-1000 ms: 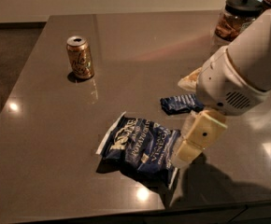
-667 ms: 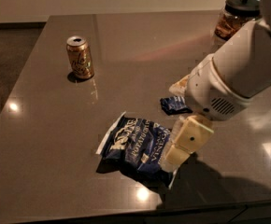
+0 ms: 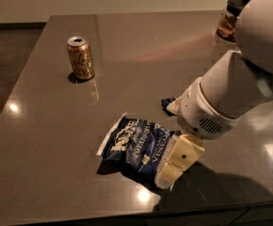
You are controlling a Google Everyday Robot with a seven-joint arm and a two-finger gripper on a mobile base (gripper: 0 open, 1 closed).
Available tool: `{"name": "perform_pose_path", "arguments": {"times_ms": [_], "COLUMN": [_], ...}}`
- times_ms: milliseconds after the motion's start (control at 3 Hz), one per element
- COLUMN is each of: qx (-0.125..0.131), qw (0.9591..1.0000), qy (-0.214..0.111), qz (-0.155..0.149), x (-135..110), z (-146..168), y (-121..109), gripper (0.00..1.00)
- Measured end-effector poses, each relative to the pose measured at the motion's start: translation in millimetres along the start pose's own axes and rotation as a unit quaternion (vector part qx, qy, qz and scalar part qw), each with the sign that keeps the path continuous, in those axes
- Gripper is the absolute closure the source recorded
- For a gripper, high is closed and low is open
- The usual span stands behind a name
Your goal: Pick blue chip bag
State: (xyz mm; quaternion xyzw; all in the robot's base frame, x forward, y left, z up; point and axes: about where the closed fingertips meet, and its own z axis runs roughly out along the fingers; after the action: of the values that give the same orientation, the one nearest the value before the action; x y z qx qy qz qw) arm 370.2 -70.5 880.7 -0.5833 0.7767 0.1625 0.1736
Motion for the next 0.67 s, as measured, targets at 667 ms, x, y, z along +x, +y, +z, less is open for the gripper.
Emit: {"name": "perform_pose_path", "arguments": {"times_ms": [667], "qx": [-0.008], "qw": [0.9999], "qy": [0.010], "qz": [0.012], "x": [8.0], "z": [21.9], "y": [14.0], "gripper": [0.13]}}
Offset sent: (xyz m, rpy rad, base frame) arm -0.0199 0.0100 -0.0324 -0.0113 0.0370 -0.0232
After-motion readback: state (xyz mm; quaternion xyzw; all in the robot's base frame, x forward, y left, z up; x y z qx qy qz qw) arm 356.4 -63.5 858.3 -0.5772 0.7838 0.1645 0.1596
